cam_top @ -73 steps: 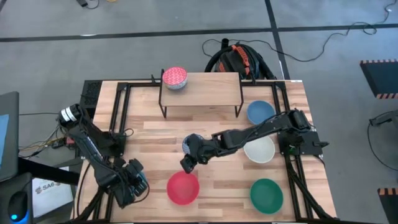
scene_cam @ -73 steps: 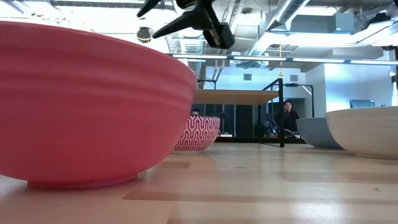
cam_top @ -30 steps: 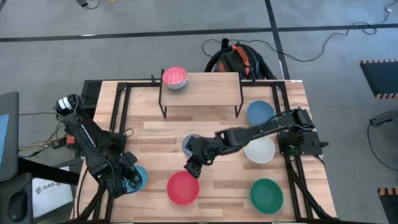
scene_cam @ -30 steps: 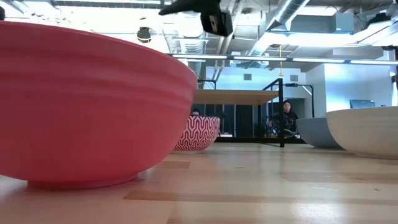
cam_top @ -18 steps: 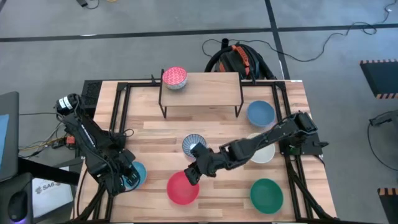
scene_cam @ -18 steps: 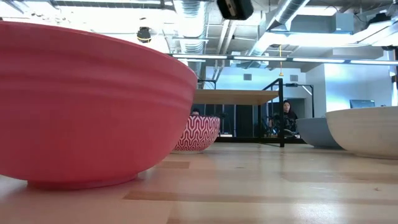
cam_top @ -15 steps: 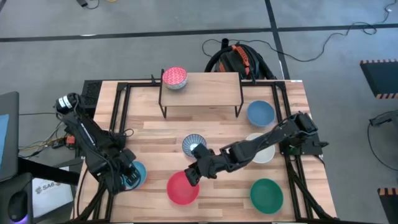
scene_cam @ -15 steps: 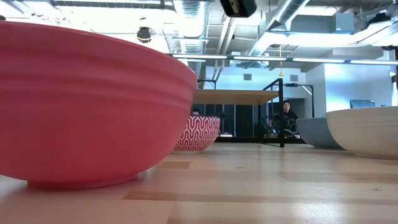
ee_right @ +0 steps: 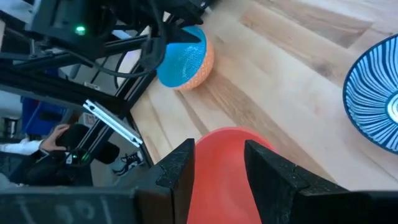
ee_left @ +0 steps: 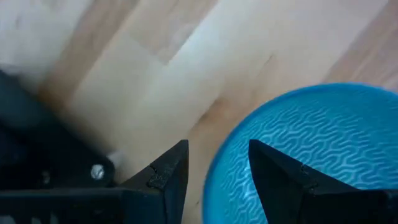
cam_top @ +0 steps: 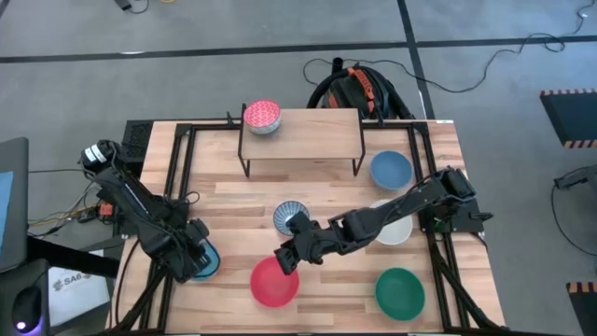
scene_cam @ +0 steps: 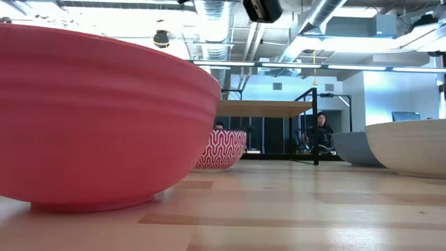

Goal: Place and stack bowls onto a shelf
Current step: Stack the light blue pattern bowl on top of the red pattern bowl on the shelf

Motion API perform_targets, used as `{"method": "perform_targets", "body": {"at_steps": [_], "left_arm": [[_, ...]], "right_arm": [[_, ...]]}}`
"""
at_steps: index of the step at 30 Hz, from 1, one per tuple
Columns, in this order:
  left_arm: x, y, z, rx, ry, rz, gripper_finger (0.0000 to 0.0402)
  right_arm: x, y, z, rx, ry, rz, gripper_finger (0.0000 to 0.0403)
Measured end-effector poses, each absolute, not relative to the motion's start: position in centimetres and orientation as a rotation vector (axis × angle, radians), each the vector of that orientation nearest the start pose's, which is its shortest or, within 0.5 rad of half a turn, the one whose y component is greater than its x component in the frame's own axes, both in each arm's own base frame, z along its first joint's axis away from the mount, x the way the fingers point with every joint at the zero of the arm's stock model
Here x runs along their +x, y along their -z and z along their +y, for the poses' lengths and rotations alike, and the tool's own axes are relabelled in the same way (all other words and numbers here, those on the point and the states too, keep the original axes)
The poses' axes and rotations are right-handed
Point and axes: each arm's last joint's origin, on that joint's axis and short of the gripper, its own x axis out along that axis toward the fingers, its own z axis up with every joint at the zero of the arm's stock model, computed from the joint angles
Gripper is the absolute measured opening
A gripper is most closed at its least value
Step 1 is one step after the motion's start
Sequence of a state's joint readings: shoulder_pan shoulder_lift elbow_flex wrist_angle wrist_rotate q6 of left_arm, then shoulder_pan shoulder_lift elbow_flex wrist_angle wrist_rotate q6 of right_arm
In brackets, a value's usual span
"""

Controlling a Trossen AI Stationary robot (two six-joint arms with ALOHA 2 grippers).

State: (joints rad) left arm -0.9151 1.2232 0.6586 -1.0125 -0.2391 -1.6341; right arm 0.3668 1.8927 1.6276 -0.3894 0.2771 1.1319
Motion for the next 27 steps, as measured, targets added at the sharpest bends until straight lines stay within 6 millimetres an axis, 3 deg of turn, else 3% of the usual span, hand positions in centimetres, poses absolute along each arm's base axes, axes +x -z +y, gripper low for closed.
{"method": "perform_targets", "body": {"at_steps": [11,16,27], "left_arm": [[10.7,-17.3,-12.8,-0.381,-0.529,1.317,0.0153],[10.8,-17.3,-12.4,-0.329,-0.516,1.344,0.0146],[12.7,-17.4,-11.6,-0.33,-0.451,1.33,0.0021]], "right_arm": [[41.0,-29.5,14.5,0.886,0.304,0.481,0.0166],[40.6,-29.7,15.7,0.873,0.307,0.445,0.0166],[39.5,-29.7,18.1,0.862,0.299,0.435,0.0166]]}}
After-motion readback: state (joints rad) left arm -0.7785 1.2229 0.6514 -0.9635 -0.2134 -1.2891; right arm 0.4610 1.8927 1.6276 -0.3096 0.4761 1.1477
